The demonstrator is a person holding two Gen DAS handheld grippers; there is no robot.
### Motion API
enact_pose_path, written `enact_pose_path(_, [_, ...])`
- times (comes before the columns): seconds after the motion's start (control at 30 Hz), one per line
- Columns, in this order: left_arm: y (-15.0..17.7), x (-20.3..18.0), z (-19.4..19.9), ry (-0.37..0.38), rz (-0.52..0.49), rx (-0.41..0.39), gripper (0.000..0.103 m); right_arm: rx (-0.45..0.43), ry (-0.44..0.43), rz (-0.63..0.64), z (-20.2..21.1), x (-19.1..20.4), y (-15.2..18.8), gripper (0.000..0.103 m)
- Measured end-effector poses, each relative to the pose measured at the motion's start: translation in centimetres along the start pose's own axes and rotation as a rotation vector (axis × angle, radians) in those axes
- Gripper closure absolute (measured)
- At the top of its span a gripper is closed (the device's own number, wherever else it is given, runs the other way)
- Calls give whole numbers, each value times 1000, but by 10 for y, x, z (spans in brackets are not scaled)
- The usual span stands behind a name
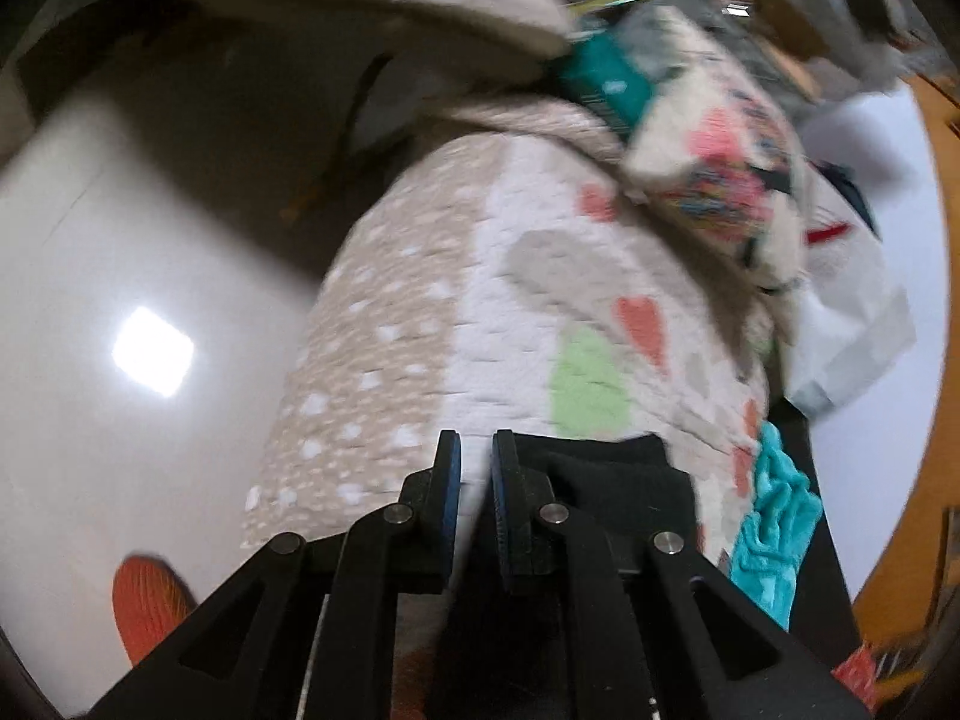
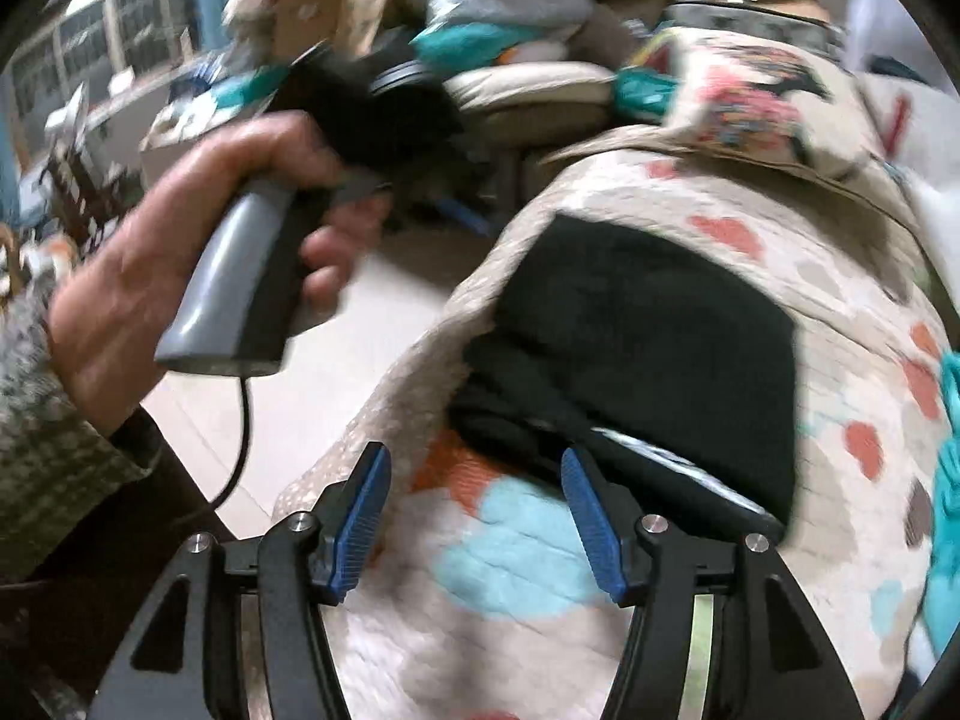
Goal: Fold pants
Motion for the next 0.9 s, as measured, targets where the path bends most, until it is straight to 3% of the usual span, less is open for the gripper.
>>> enact_pose_path(0.1, [12, -32, -1, 53, -115, -9, 90, -43, 104, -79, 13, -39, -5, 39])
enact_pose_path(0.2, [24, -57, -12, 71, -220, 3, 74, -32, 166, -177, 2, -73, -10, 39])
enact_pose_path(0.27, [32, -63, -24, 28, -273, 30, 61, -16, 152, -242, -12, -86, -14, 42])
enact_pose_path(0.33, [37, -58, -40, -98, -301, 68, 61, 15, 120, -280, -31, -91, -17, 42])
enact_pose_path(0.37, [38, -48, -49, -156, -286, 93, 54, 33, 108, -292, -37, -90, -14, 42])
enact_pose_path(0.4, [36, -38, -55, -160, -238, 117, 51, 51, 99, -294, -42, -88, -10, 42])
enact_pose_path(0.47, [31, -21, -57, -123, -128, 146, 38, 71, 101, -255, -51, -80, -5, 42])
enact_pose_path(0.57, [28, -8, -56, -50, -27, 181, 38, 57, 108, -186, -46, -70, -2, 42])
enact_pose_path(0.7, [27, -11, -39, -54, -31, 132, 38, 18, 68, -203, -28, -77, -3, 41])
enact_pose_path(0.9, [27, -42, 6, -167, -206, -71, 38, -82, 156, -330, -10, -125, -3, 39])
Point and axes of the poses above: each gripper's, at about its wrist camera, not at the fingertips, and z roughly against the way its jaws point, x to its left, y to its underside, the point moved 4 cm from there along -z, roughly the way its jaws point, and after that the axes turned 2 degrees about y, right-handed, at the moved point
